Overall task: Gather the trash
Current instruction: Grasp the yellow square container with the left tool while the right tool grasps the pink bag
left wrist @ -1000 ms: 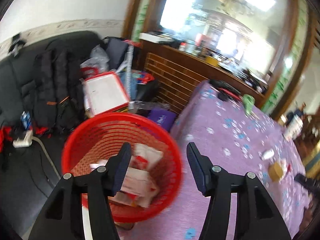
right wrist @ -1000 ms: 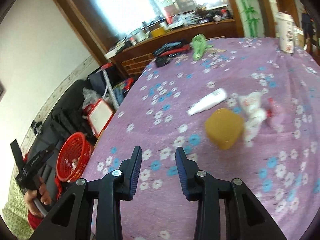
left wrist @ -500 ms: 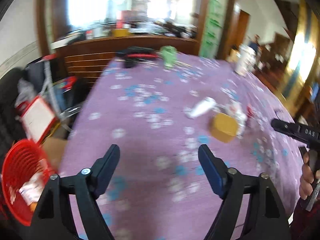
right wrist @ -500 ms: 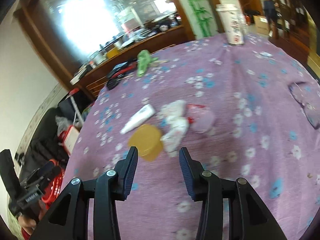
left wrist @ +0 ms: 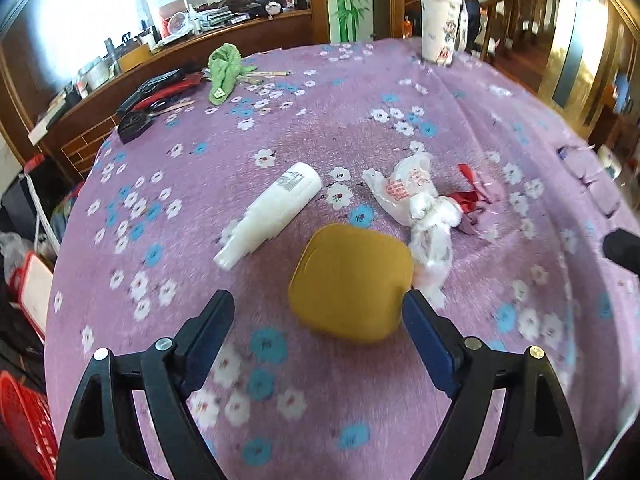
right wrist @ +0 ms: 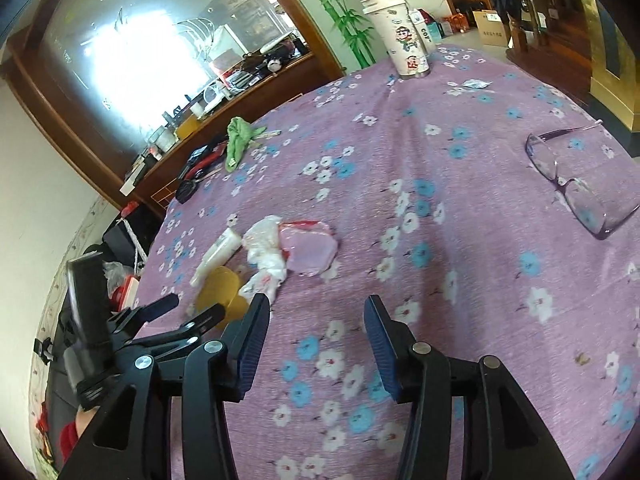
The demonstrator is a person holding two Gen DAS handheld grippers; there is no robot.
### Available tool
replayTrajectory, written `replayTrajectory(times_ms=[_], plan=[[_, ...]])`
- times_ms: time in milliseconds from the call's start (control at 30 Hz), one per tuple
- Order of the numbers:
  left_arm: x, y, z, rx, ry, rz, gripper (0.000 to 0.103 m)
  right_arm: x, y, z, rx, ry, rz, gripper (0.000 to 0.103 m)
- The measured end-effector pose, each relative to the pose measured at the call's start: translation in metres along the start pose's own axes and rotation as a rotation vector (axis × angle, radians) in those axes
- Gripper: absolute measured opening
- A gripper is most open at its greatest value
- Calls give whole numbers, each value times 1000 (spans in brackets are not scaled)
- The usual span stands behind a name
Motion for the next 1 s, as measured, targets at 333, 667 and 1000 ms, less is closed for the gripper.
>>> replayTrajectory(times_ms=[333, 667, 1000], plan=[[-4, -32, 1, 20, 36, 26, 88, -13, -18, 7, 14, 3, 32, 53], [-5, -13, 23, 27, 113, -89, 66, -31, -80, 18, 156, 20, 58, 57], [-12, 2, 40, -28, 104, -195, 66, -22, -117, 6, 255, 95, 73, 32]])
Point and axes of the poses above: each gripper's, at about its wrist camera, not at the fingertips, and y roughly against the way its jaws point, z to its left, x to its underside, the point moved 8 cm from there along -y, roughly the way its jaws point, and after that the axes turned 3 degrees about y, right-handed, at the moved point
